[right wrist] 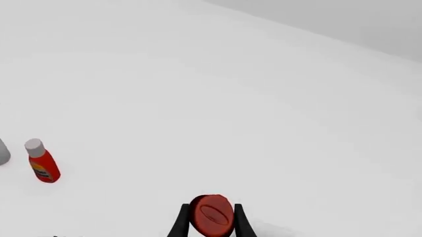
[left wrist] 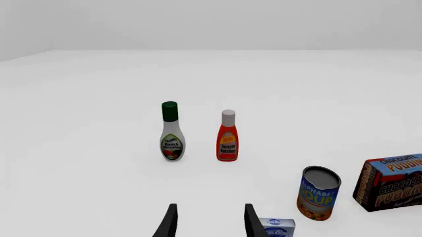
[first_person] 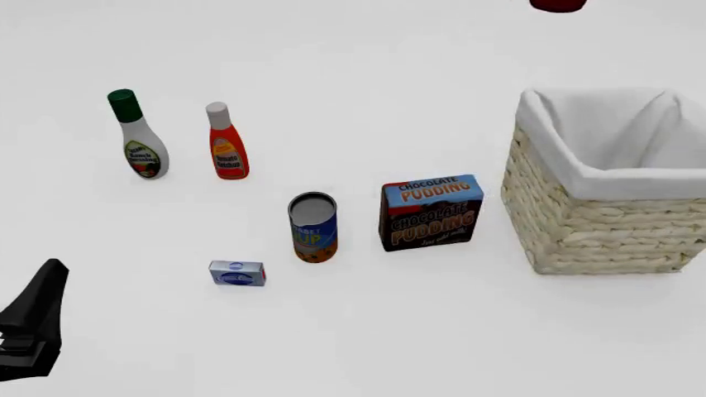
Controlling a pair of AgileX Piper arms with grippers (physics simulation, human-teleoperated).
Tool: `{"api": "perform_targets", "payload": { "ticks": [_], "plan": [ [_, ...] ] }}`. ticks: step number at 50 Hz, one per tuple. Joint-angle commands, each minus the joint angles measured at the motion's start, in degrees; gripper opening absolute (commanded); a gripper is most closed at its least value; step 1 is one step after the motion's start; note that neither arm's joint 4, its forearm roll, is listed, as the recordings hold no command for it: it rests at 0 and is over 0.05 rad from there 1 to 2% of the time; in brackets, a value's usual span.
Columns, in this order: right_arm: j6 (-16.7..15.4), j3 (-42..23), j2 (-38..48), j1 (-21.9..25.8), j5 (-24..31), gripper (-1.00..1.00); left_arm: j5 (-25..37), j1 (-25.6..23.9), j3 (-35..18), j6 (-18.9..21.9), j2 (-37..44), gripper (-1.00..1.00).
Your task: Pick the bbq sauce and place it in the basket.
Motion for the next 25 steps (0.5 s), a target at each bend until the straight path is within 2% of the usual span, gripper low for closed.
{"api": "perform_targets", "payload": {
  "ticks": [1, 12, 25],
  "plan": [
    [0.6, 4.1, -6.96, -4.83, 1.52, -1.0, 0.0, 0.0, 0.0, 0.0, 0.0, 1.0],
    [0.3, 8.56, -10.3, -9.64, 1.06, -1.0, 0.0, 0.0, 0.0, 0.0, 0.0, 1.0],
    [0.4, 13.03, -11.01, -12.78, -1.17, -1.0, 0.0, 0.0, 0.0, 0.0, 0.0, 1.0]
  ]
}}
